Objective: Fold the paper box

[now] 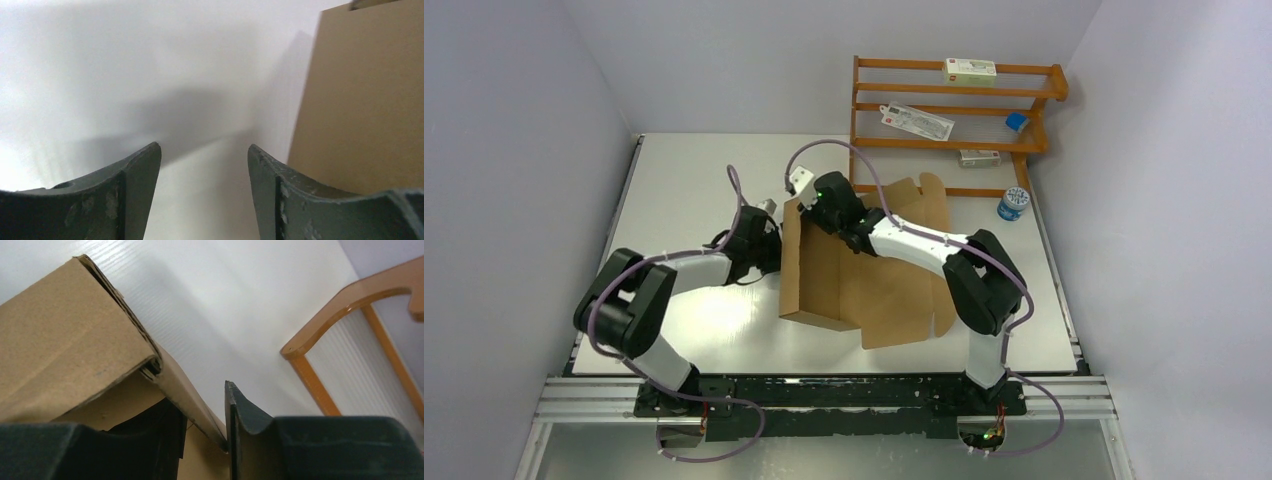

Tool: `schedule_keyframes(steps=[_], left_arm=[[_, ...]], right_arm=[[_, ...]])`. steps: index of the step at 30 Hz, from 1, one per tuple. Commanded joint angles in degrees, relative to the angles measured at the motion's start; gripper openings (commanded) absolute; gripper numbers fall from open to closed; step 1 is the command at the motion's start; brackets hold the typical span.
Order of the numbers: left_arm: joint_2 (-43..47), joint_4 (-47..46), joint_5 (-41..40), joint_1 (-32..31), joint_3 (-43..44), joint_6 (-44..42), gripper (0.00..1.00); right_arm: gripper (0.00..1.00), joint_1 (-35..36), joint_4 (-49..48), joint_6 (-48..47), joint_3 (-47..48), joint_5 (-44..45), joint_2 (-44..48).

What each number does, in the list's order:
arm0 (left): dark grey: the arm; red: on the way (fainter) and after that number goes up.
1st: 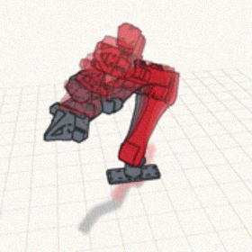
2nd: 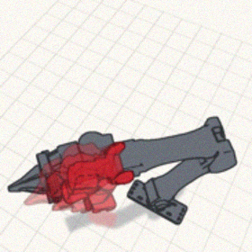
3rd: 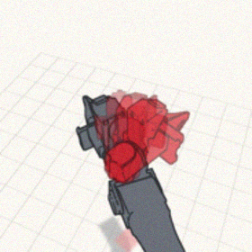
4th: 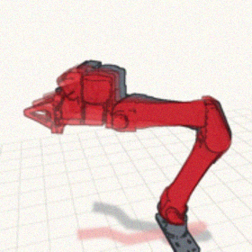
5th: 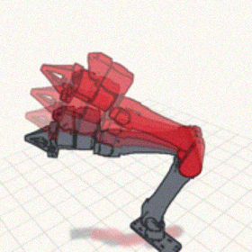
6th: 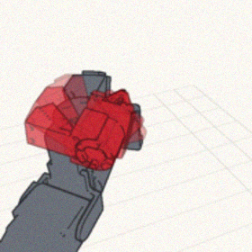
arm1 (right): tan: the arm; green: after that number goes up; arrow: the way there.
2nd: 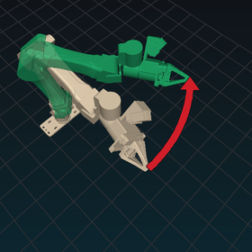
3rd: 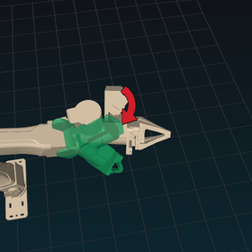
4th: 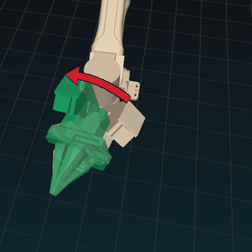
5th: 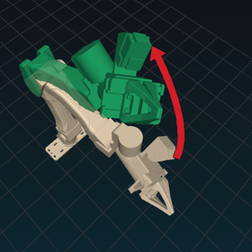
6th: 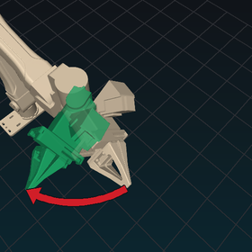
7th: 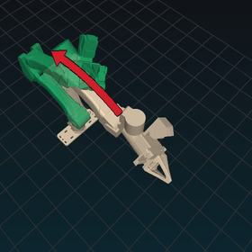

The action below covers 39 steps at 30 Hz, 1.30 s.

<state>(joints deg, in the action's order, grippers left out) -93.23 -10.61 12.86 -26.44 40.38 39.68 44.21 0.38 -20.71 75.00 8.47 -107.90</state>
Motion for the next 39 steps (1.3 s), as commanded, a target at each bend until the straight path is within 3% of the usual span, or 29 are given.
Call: schedule_keyframes(steps=[1,7,10,16,25,39], left_arm=[[7.7,2.9,-1.4,-1.2,-1.5,-5.3,0.73],[19.5,7.1,-12.0,5.9,-8.3,-1.4,0.79],[24.4,10.4,-18.2,7.1,-9.9,1.0,0.88],[26.9,12.5,-21.6,8.3,-11.7,3.6,0.91],[31.4,13.6,-17.6,8.4,-10.9,1.9,0.88],[39.1,18.7,-11.7,8.5,-12.0,-0.6,0.86]], right_arm=[[0.36,4.6,2.3,-7.9,2.0,6.5,-5.5],[0.39,6.3,5.9,-11.3,4.9,10.4,-9.3],[0.41,7.1,6.4,-12.8,5.5,11.7,-10.1],[0.49,8.8,5.5,-15.4,4.9,10.6,-8.9],[0.60,10.3,7.4,-15.5,4.5,6.7,-4.0],[0.70,16.8,18.8,-7.9,14.2,2.9,2.8]])
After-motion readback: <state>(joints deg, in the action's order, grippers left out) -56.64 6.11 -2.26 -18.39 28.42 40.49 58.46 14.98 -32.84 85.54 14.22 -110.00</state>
